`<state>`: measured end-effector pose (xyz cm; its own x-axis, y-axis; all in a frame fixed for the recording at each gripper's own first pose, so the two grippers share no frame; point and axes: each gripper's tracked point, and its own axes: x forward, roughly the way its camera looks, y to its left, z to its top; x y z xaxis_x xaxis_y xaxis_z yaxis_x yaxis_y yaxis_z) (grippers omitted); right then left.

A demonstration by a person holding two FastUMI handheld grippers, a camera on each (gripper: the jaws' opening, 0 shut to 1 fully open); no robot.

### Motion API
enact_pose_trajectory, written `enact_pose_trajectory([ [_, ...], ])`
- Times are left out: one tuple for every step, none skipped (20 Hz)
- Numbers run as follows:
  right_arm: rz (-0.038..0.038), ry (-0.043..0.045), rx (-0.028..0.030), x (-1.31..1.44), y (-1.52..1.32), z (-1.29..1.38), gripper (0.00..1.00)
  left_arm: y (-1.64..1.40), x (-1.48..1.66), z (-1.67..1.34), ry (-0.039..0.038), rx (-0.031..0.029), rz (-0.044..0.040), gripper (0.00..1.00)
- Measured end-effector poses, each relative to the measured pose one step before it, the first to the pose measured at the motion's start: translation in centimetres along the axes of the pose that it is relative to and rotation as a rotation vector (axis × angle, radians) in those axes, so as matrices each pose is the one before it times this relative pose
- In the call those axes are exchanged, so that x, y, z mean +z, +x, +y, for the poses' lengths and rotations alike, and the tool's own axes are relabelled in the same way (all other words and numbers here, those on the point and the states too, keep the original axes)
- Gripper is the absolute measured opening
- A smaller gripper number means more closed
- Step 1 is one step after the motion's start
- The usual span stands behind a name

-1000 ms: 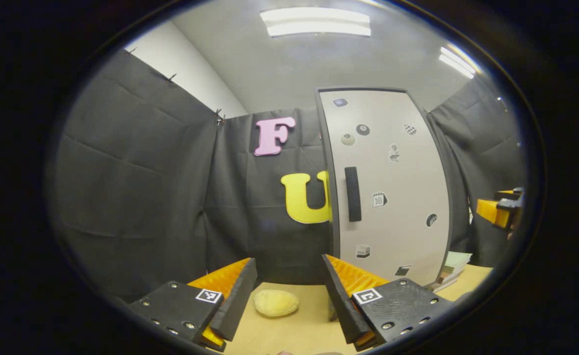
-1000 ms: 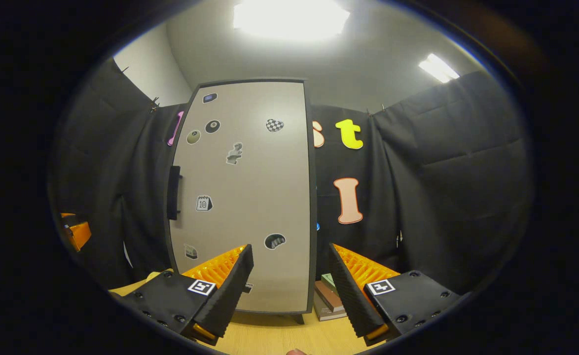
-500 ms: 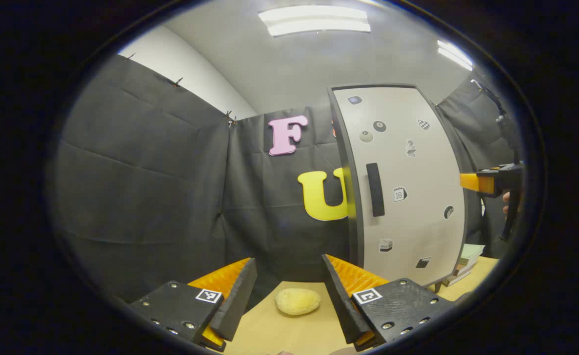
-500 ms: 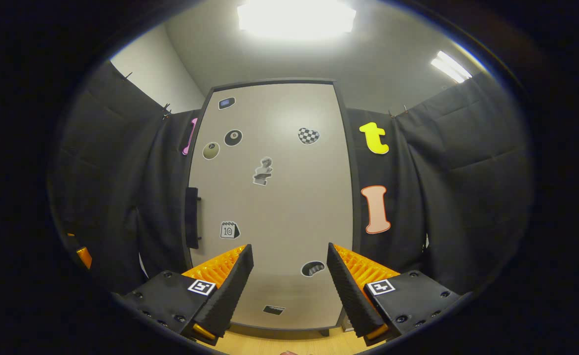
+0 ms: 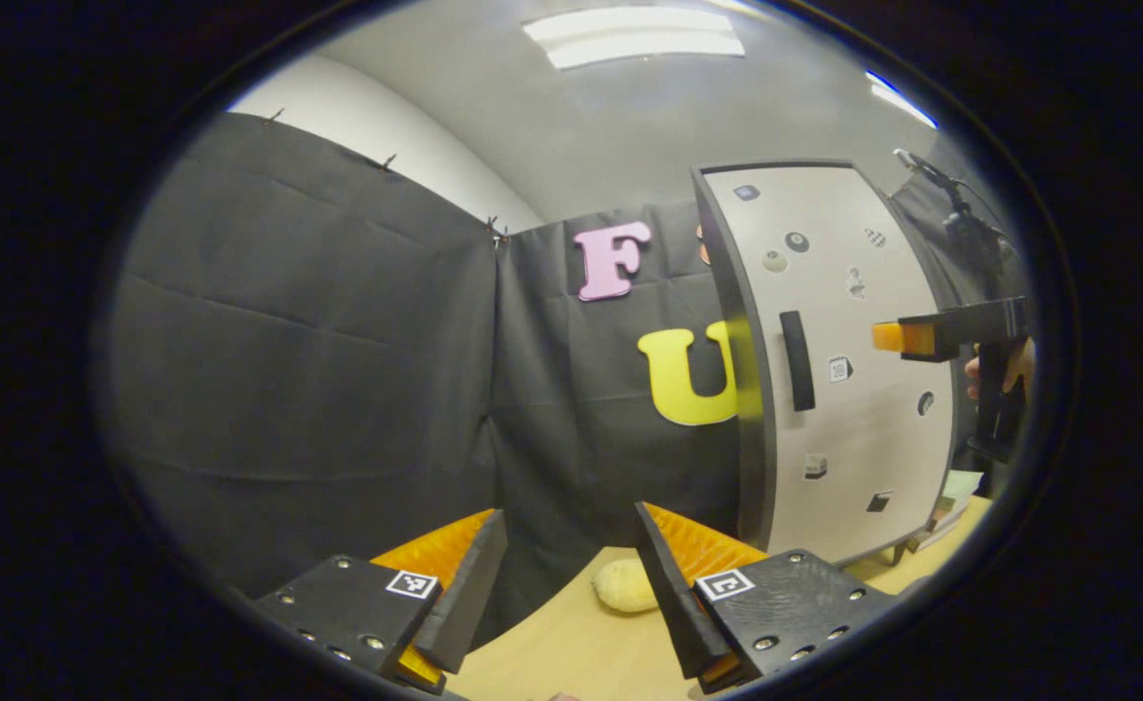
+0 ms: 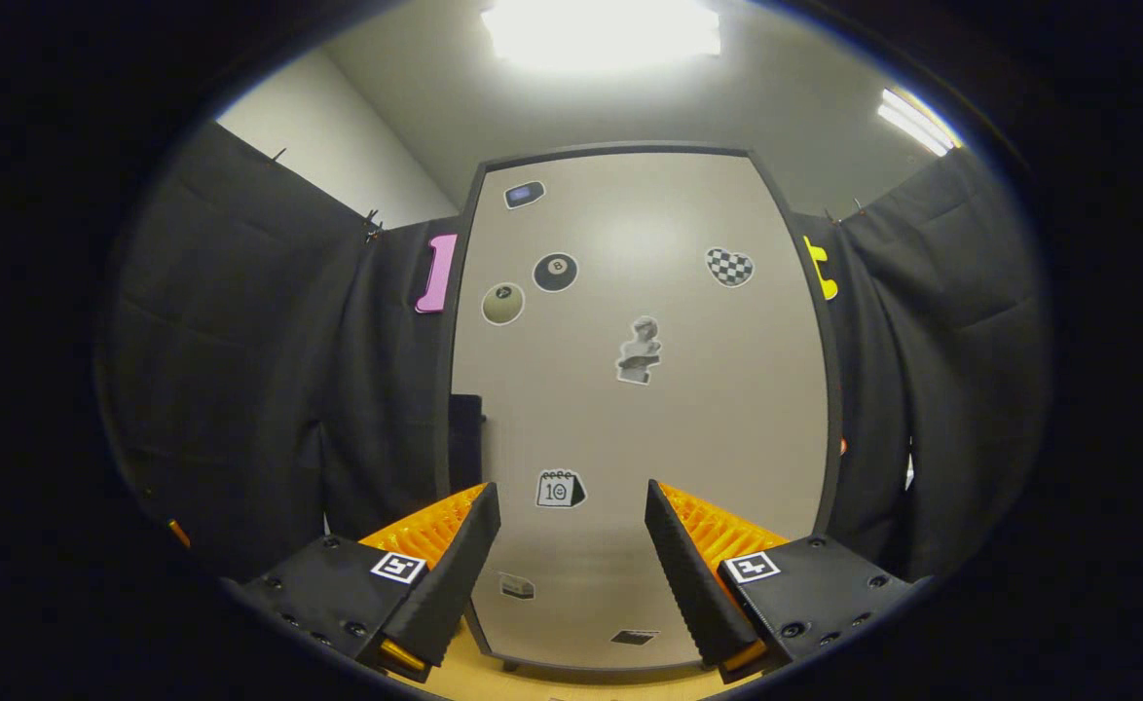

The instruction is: Open the cabinet door with the right hand, grasp the bottle in the cabinet with the left hand and place it on the coaster, then close the cabinet door with the right hand.

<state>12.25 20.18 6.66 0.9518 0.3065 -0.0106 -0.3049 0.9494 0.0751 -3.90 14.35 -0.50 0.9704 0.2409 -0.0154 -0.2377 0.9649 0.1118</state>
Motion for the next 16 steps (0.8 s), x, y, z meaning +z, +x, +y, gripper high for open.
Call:
enact_pose_trajectory([
  [0.00185,0.00117,0.01047,-0.032,0.639,0.835,0.95,-0.242,-0.090,0.743,0.00229,0.01220,0.00400,0.78],
  [0.00289,0.00164,0.00897,0.003,0.627,0.791,0.93,-0.180,-0.063,0.553,0.00091,0.01258,0.00317,0.81],
  [0.00489,0.00032,0.01056,-0.067,0.650,0.841,0.95,-0.204,-0.046,0.599,0.00111,0.01335,0.00153,0.81],
  [0.00376,-0.00360,0.00596,-0.018,0.668,0.732,0.95,-0.386,-0.013,0.823,0.00169,0.01404,0.00180,0.78],
  [0.00328,-0.00576,0.00295,-0.116,0.698,0.566,0.95,-0.046,0.011,0.737,0.00152,0.01547,0.00124,0.81],
  [0.00157,-0.00673,0.00432,-0.001,0.668,0.668,0.95,-0.143,-0.150,0.542,0.00076,0.01582,0.00256,0.81],
  [0.00044,-0.00534,-0.00036,-0.087,0.674,0.612,0.95,-0.132,-0.129,0.577,-0.00058,0.01427,0.00233,0.81],
  [0.00213,-0.00357,0.00273,-0.087,0.678,0.637,0.95,-0.158,-0.059,0.628,0.00008,0.01189,0.00345,0.84],
  [0.00424,-0.00251,0.00356,-0.163,0.674,0.612,0.95,-0.143,-0.060,0.439,0.00183,0.01338,0.00337,0.81],
  [0.00680,-0.00430,0.00067,-0.103,0.679,0.496,0.93,-0.011,0.019,0.545,0.00122,0.01271,0.00129,0.78],
  [0.00803,-0.00590,-0.00152,-0.197,0.733,0.418,0.95,-0.223,-0.112,0.371,-0.00052,0.01014,0.00341,0.78],
  [0.00433,-0.00669,0.00017,-0.104,0.687,0.483,0.96,-0.043,-0.067,0.348,-0.00171,0.00689,0.00350,0.81],
  [0.00820,-0.00720,-0.00046,-0.143,0.629,0.438,0.96,-0.121,-0.325,0.253,-0.00050,0.00639,0.00436,0.81],
  [0.00563,-0.00802,-0.00380,-0.029,0.618,0.271,0.95,-0.063,-0.265,0.363,0.00186,0.00678,0.00703,0.78],
  [0.00987,-0.01048,-0.00814,-0.196,0.625,0.170,0.95,-0.013,-0.330,0.309,0.00171,0.00887,0.00694,0.81],
  [0.01645,-0.00857,-0.00312,-0.248,0.618,0.328,0.94,-0.004,-0.113,0.474,-0.00074,0.00890,0.00431,0.81],
])
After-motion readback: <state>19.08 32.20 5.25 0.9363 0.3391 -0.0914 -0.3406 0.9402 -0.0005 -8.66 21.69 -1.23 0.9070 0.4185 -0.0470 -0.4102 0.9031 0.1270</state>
